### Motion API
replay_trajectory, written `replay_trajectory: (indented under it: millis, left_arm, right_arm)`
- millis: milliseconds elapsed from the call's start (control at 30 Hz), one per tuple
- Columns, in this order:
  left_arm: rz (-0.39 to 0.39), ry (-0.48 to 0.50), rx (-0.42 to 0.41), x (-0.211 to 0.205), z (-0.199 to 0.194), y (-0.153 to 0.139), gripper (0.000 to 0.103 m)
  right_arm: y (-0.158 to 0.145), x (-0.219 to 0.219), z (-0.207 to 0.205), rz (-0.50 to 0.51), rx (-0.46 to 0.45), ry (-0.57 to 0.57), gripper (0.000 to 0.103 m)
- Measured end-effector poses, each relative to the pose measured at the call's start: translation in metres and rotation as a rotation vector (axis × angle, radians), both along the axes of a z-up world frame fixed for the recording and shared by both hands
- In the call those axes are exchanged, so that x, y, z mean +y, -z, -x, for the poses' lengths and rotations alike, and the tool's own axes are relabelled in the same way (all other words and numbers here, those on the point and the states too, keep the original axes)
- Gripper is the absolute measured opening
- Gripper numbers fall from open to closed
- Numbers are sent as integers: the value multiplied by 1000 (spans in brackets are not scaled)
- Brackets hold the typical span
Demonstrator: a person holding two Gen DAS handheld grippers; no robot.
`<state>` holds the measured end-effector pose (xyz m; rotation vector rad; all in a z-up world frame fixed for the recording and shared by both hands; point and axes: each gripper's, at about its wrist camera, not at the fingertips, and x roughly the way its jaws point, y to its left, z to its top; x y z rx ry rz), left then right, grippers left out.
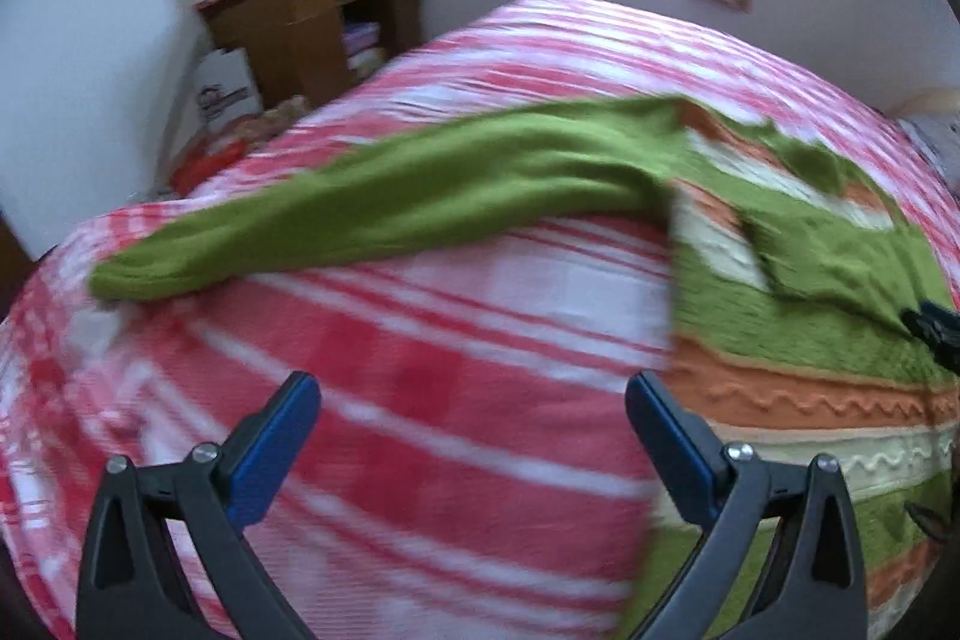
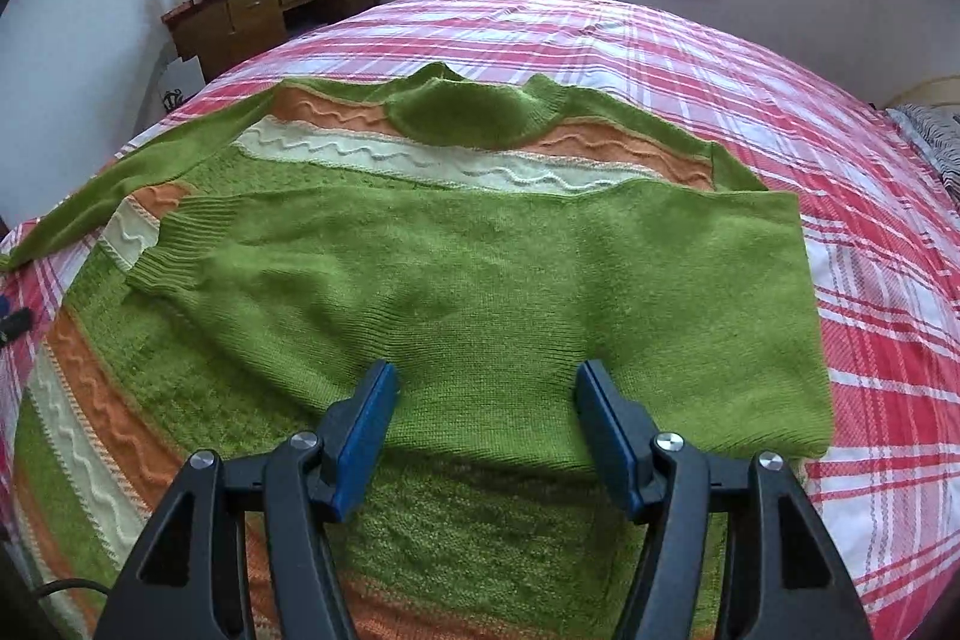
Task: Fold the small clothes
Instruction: 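Reach the left tool to the other sleeve cuff and close on it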
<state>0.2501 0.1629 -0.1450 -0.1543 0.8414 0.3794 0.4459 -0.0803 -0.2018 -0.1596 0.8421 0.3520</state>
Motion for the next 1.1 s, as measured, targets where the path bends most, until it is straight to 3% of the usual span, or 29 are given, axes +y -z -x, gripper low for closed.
replay_trajectory:
  millis: [300,600,733,900,1033,1100]
  left_arm:
    - [245,-308,-93,122,31,-33,101]
    - [548,-427,-113,169,21,4,80]
    - [597,-465,-128,178,22,14,72]
    - [581,-483,-155,188,19,14,64]
    - [560,-495,-153,198,14,17,64]
    - [553,-504,-147,203,12,21,56]
  right_arm:
    - [0,-1,1,-6,-7,1,63]
    - [-1,-2,2,-14,-10,0,64]
    - [-1,-2,2,-14,-11,0,64]
    - [-1,-2,3,-14,-12,0,64]
    - [-1,-2,3,-14,-14,-1,64]
    - [-1,-2,3,-14,-14,-1,64]
